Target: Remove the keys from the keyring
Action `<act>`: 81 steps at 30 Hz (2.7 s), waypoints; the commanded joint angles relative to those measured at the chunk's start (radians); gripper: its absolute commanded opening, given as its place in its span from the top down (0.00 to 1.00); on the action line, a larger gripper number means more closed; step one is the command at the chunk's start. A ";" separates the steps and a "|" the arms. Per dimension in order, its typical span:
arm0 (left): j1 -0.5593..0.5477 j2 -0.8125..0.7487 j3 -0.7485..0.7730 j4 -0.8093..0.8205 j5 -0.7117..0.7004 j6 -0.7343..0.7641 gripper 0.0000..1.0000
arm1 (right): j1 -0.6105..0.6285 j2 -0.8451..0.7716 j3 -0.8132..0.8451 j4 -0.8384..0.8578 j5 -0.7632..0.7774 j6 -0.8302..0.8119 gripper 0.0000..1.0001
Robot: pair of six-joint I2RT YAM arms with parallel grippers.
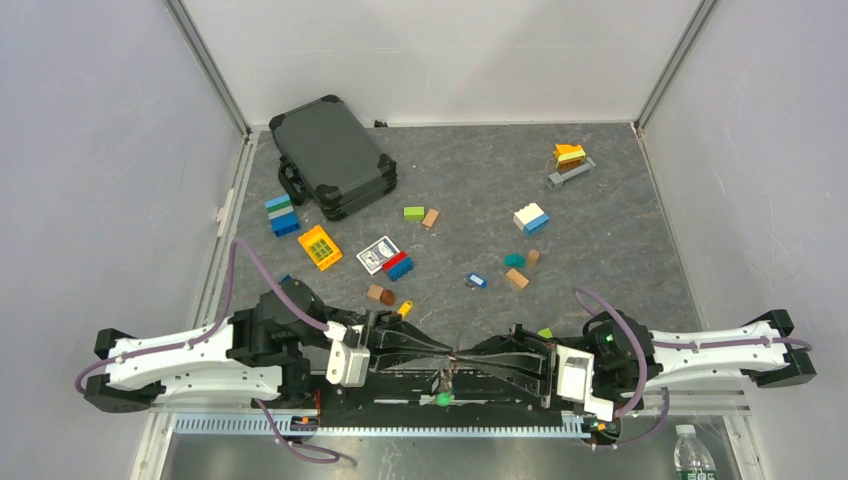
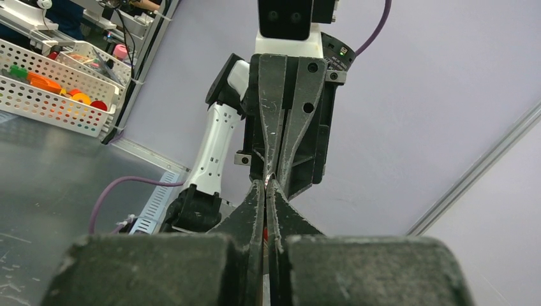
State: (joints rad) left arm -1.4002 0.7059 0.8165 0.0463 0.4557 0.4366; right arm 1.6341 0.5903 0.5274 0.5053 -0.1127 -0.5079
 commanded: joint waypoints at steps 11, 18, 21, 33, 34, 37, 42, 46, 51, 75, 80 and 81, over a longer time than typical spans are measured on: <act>-0.003 0.007 0.179 -0.316 -0.141 0.076 0.98 | -0.002 -0.029 0.100 -0.099 0.134 0.062 0.70; -0.003 0.074 0.342 -0.635 -0.296 0.145 0.98 | -0.001 0.017 0.246 -0.375 0.227 0.108 0.45; -0.003 0.136 0.419 -0.762 -0.359 0.155 0.98 | -0.002 0.078 0.334 -0.500 0.296 0.143 0.46; -0.002 0.310 0.604 -1.002 -0.512 0.145 0.98 | -0.002 0.222 0.376 -0.597 0.483 0.204 0.63; -0.003 0.315 0.609 -1.008 -0.514 0.145 0.98 | -0.001 0.221 0.369 -0.592 0.496 0.207 0.63; -0.004 0.319 0.613 -1.013 -0.511 0.145 0.98 | -0.002 0.223 0.352 -0.576 0.564 0.224 0.64; -0.005 0.319 0.616 -1.013 -0.499 0.147 0.98 | -0.002 0.237 0.335 -0.567 0.611 0.253 0.63; -0.004 0.319 0.616 -1.013 -0.490 0.145 0.98 | -0.002 0.251 0.327 -0.542 0.580 0.271 0.57; -0.005 0.320 0.619 -1.013 -0.469 0.140 0.98 | -0.003 0.264 0.308 -0.480 0.570 0.282 0.57; -0.004 0.308 0.618 -1.010 -0.421 0.143 0.98 | -0.045 0.303 0.277 -0.424 0.546 0.312 1.00; -0.004 0.271 0.581 -0.959 -0.431 0.136 0.93 | -0.046 0.261 0.238 -0.372 0.479 0.295 1.00; -0.005 0.252 0.562 -0.932 -0.437 0.128 0.86 | -0.046 0.253 0.232 -0.359 0.469 0.291 1.00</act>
State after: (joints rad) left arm -1.3994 1.0222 1.3926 -0.9997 0.0029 0.5526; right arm 1.5951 0.8837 0.7868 0.0704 0.4030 -0.2066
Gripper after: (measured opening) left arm 0.058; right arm 0.010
